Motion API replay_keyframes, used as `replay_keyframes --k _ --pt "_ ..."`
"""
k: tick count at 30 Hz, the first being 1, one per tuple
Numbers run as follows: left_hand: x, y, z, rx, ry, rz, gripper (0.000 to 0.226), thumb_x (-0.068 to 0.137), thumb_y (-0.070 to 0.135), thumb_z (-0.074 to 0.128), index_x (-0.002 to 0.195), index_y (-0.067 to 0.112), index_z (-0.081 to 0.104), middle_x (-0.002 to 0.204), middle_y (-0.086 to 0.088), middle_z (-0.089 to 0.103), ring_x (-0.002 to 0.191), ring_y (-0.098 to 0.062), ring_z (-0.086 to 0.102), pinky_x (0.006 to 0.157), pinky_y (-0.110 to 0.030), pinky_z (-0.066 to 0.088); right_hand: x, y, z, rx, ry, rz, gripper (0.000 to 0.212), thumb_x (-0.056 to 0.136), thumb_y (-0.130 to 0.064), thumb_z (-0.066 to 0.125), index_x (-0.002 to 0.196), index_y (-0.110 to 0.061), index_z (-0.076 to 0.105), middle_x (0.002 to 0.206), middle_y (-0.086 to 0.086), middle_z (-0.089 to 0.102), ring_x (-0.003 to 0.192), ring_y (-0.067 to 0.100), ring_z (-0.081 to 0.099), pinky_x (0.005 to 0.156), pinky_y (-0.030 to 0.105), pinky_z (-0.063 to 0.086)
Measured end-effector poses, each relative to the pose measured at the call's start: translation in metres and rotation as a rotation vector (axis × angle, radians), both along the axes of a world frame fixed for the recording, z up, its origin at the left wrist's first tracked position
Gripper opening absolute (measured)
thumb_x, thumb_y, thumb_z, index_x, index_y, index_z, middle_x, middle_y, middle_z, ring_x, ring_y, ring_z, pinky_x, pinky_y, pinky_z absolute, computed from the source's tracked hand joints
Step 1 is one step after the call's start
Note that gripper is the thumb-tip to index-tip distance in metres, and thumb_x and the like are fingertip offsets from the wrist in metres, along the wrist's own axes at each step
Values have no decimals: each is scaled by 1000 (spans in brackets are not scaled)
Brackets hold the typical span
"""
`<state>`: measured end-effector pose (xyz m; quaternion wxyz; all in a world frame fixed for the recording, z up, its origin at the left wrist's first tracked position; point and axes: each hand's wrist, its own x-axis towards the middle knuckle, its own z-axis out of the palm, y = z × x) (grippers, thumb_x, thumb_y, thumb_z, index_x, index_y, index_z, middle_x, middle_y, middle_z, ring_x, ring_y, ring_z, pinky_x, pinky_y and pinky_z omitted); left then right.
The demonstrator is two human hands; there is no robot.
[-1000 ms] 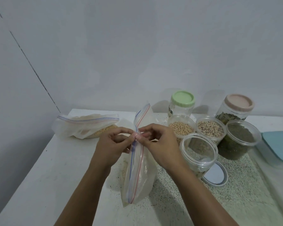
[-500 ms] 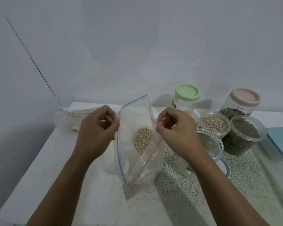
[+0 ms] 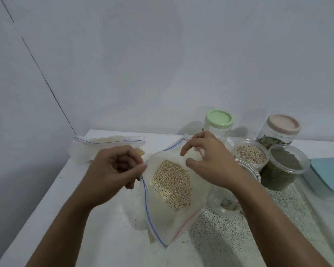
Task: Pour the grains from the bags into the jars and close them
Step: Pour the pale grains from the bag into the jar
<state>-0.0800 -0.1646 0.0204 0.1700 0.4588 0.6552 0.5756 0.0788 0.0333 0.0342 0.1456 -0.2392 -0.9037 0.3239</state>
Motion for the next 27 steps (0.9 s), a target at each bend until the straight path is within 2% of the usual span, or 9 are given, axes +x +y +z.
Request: replay_keyframes --k 2,5,9,11,13,16,18,23,27 --pt "-1 1 0 -27 -27 -31 12 81 6 77 78 -1 69 58 -15 65 47 -23 56 49 -26 48 -8 0 1 34 45 -45 7 93 -32 69 96 -28 74 112 -4 55 98 7 55 77 16 40" --pt "-6 1 -1 -56 -64 -60 11 81 10 78 73 8 71 59 -17 66 51 -21 57 53 -26 49 -20 0 1 58 69 -123 36 97 -50 61 90 -19 77 92 -3 66 89 13 58 76 32 43" --pt "-14 -2 -4 -102 -128 -142 17 87 16 77 74 8 69 62 -17 67 56 -23 61 58 -29 52 -29 -3 3 53 22 -177 75 91 -74 49 74 -5 69 74 8 68 76 23 64 74 39 52" --pt "-19 -2 -7 -123 -204 -232 30 93 31 72 77 6 70 68 -19 68 64 -25 65 64 -29 54 -30 -3 5 63 9 -229 78 86 -79 53 63 -4 62 61 5 63 61 22 60 63 35 50" --pt "-25 3 -13 -141 -321 -261 41 91 42 65 83 2 70 75 -21 67 71 -25 66 68 -29 55 -30 -4 6 73 -19 -258 67 86 -69 64 55 -11 52 49 -4 51 50 17 50 55 31 42" --pt "-32 25 -32 -211 -394 -98 38 95 40 67 90 3 71 83 -13 69 81 -24 67 71 -29 55 -31 0 4 57 -34 -269 36 85 -39 71 60 -15 64 63 -7 65 69 15 63 64 32 52" --pt "-36 42 -47 -298 -363 -24 27 98 34 64 96 9 75 91 -4 74 90 -24 70 74 -30 56 -32 1 1 18 -12 -289 31 82 -29 70 55 -15 60 58 -6 59 70 18 63 64 33 51" --pt "-42 74 -70 -449 -151 -74 19 105 29 55 106 26 74 109 4 73 103 -15 70 86 -37 59 -31 3 -6 -15 108 -399 24 78 -23 68 63 -4 66 62 12 64 57 22 56 58 39 53" --pt "-47 100 -70 -475 -55 -112 22 107 29 50 114 29 71 115 5 71 105 -14 68 79 -30 58 -33 6 -12 -25 139 -428 28 83 -28 66 67 -5 67 70 9 69 62 24 61 60 39 52"
